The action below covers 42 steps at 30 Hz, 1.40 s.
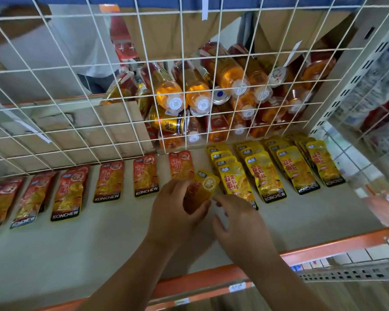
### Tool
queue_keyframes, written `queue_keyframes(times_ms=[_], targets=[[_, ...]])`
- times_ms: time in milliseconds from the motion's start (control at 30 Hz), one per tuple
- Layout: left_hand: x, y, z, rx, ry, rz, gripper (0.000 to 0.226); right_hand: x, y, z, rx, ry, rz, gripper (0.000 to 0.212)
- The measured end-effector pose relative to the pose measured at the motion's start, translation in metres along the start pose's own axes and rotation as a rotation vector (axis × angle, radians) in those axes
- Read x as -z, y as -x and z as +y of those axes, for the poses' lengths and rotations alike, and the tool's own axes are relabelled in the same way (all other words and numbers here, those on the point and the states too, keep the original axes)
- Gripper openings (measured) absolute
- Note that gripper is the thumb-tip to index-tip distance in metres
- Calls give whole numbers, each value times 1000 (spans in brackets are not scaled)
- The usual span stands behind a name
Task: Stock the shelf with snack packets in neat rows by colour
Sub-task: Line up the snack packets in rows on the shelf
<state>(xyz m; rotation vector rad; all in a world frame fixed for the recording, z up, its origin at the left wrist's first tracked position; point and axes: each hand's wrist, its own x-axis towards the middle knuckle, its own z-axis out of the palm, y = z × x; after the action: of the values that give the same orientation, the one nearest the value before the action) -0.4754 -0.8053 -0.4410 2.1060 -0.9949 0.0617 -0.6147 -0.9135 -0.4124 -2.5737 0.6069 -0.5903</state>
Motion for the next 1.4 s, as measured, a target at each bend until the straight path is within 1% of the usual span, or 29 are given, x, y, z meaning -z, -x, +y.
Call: queue_keyframes(times_ms=[67,167,267,467,600,700,900,1000,1167,1300,1400], targets=[[4,2,2,-13,51,5,44,-3,4,-10,-59,-42,-72,41],[8,7,5,-64,80,18,30,-2,4,-11,-156,-98,-105,57],[4,17,9,-136,88,-12,23,4,4,-7,-209,-89,-94,60],[-7,19,39,-275,155,-27,22,20,10,12,-336,-9,-17,79],[-24,13,60,-335,164,-30,24,37,11,33,-430,4,15,82],[-40,4,62,-289,96,45,27,50,4,61,-475,70,82,79],[-65,-12,63,-118,18,106,34,59,-14,98,-492,80,69,75],[-69,-15,61,-53,-49,99,39,56,-21,106,-480,60,33,74],[-71,-14,66,-90,-222,56,44,53,-23,111,-455,46,-18,74],[-74,-14,64,-45,-308,10,45,54,-25,113,-434,41,-57,78],[-74,-12,65,-9,-352,-29,51,54,-27,114,-424,35,-60,81]])
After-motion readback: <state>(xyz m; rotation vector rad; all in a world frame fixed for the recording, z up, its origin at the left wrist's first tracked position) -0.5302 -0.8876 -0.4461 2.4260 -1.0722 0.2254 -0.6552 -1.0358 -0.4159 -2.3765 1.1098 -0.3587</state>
